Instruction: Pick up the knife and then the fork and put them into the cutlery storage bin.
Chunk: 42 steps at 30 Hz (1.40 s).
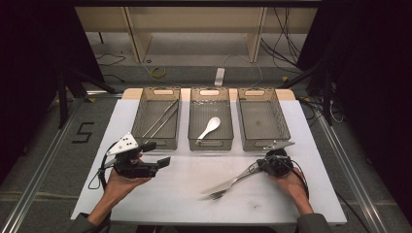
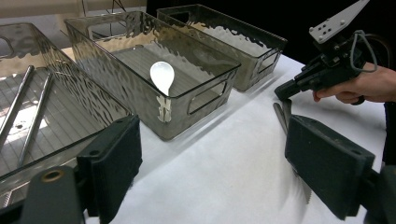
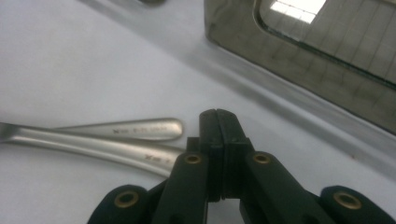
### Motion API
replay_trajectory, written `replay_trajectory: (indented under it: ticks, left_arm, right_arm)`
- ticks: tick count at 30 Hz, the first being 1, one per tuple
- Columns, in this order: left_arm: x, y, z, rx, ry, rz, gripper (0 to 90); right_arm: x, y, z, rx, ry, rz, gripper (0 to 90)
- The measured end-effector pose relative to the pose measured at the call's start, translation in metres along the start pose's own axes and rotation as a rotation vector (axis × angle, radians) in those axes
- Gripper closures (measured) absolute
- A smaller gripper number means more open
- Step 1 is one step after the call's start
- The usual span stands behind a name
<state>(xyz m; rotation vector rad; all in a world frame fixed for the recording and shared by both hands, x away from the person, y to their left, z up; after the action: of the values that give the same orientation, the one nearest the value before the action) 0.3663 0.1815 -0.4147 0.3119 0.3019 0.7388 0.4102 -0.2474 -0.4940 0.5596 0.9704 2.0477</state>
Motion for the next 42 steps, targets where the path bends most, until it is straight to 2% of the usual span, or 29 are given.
replay_trajectory:
  ticks: [4, 7, 13, 18, 25, 27, 32, 34, 39, 42]
  left_arm:
    - [0.001, 0.0, 0.0, 0.001, 0.002, 0.003, 18.5]
    - [0.0, 0.001, 0.0, 0.0, -0.003, 0.005, 18.7]
    - [0.0, 0.001, 0.0, -0.004, -0.002, 0.006, 18.8]
    - [0.0, 0.001, 0.0, -0.001, -0.005, 0.008, 18.9]
    - [-0.001, 0.001, 0.0, -0.004, -0.006, 0.008, 19.0]
    - [-0.001, 0.001, 0.0, -0.005, -0.007, 0.007, 19.0]
    - [-0.001, 0.001, 0.0, -0.005, -0.008, 0.008, 19.0]
    - [-0.001, 0.001, 0.001, -0.008, -0.006, 0.009, 19.0]
    - [-0.001, 0.002, 0.001, -0.021, -0.004, 0.014, 18.9]
    - [0.0, 0.003, 0.001, -0.025, -0.002, 0.017, 18.7]
  right_arm:
    - [0.002, 0.001, 0.0, 0.01, 0.004, 0.0, 90.0]
    - [0.005, 0.004, -0.001, 0.038, -0.005, 0.006, 90.0]
    - [0.014, 0.013, -0.01, 0.079, -0.025, 0.048, 90.0]
    - [0.023, 0.019, -0.017, 0.108, -0.018, 0.073, 90.0]
    - [0.041, 0.027, -0.024, 0.153, 0.035, 0.111, 90.0]
    - [0.043, 0.027, -0.025, 0.156, 0.047, 0.109, 90.0]
    - [0.047, 0.034, -0.013, 0.088, 0.074, 0.129, 75.7]
    - [0.051, 0.033, -0.008, 0.079, 0.102, 0.157, 68.2]
    - [0.063, 0.025, 0.004, 0.126, 0.154, 0.18, 53.4]
    - [0.071, 0.02, 0.011, 0.151, 0.2, 0.172, 50.2]
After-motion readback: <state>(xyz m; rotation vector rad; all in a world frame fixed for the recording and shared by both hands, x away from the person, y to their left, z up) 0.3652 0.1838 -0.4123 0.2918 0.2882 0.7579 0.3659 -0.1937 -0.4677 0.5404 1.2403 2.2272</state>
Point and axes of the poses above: each handheld gripper's, and its own axes: y roughly backward along the jaws, z roughly out of its top, x roughly to its left, the point moved 2 cm from there along -y, roughly forward along the jaws, and after that the axes turned 3 degrees about z, right-handed, at the moved point
